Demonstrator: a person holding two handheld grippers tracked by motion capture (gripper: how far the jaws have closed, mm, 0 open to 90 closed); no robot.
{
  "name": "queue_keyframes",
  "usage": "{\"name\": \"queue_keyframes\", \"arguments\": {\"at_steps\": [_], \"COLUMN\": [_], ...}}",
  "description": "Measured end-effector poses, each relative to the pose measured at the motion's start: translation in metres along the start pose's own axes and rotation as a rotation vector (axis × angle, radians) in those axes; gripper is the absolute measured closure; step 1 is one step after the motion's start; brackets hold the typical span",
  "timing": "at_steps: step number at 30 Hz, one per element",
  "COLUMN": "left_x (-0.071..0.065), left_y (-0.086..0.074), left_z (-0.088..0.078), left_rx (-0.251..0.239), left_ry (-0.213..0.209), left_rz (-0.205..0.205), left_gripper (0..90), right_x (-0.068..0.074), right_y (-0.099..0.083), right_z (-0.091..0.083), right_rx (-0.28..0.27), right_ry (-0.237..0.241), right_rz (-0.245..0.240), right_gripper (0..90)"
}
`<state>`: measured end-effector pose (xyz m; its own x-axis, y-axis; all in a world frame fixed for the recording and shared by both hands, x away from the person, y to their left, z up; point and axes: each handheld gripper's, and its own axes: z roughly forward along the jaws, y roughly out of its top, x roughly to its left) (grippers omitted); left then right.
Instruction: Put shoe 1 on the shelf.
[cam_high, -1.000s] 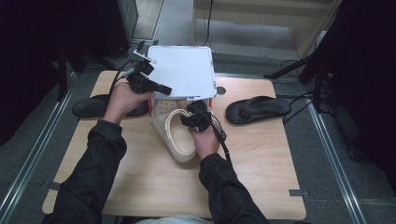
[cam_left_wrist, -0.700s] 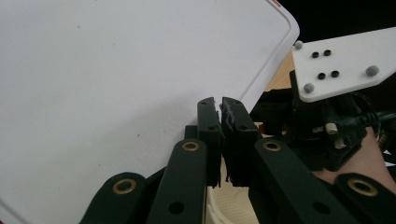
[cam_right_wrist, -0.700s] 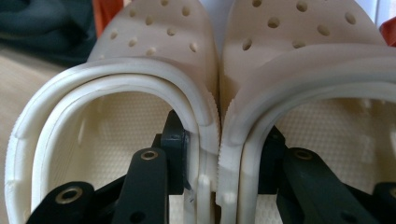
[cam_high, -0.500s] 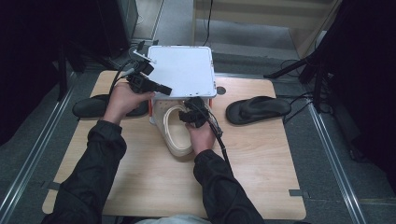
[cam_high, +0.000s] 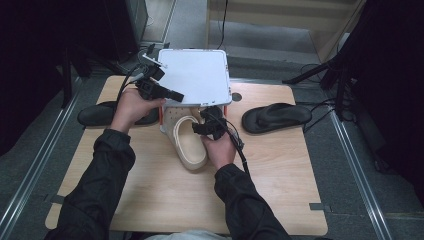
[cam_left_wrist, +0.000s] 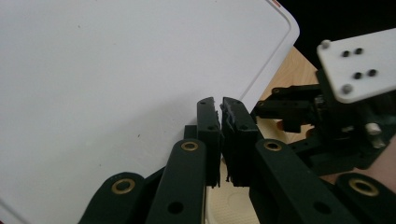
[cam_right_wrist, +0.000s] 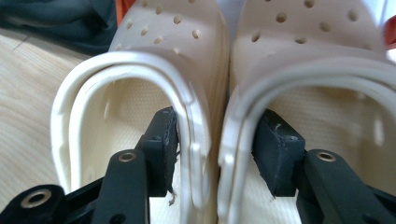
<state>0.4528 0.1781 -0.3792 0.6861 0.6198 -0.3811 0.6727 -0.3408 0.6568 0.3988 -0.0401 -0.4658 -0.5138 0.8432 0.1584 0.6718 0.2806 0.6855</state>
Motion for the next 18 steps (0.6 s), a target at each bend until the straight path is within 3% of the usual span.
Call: {"name": "queue_keyframes", "arguments": {"at_steps": [12, 18], "left_x": [0.000, 0.001], "left_y": [0.000, 0.000], "left_z": [0.000, 0.000], "left_rx": [0.000, 0.001], "left_ry": [-0.001, -0.001], "left_rz": [-0.005, -0.003], "left_gripper": [85.8, 85.9], "right_x": [-0.002, 0.000], "right_y": [-0.019, -0.037], "right_z": [-0.035, -0.053], "right_rx": [-0.006, -0.020], "right_ry": [0.030, 0.056], "right_rz": [-0.026, -0.061], "right_gripper": [55.0, 62.2]}}
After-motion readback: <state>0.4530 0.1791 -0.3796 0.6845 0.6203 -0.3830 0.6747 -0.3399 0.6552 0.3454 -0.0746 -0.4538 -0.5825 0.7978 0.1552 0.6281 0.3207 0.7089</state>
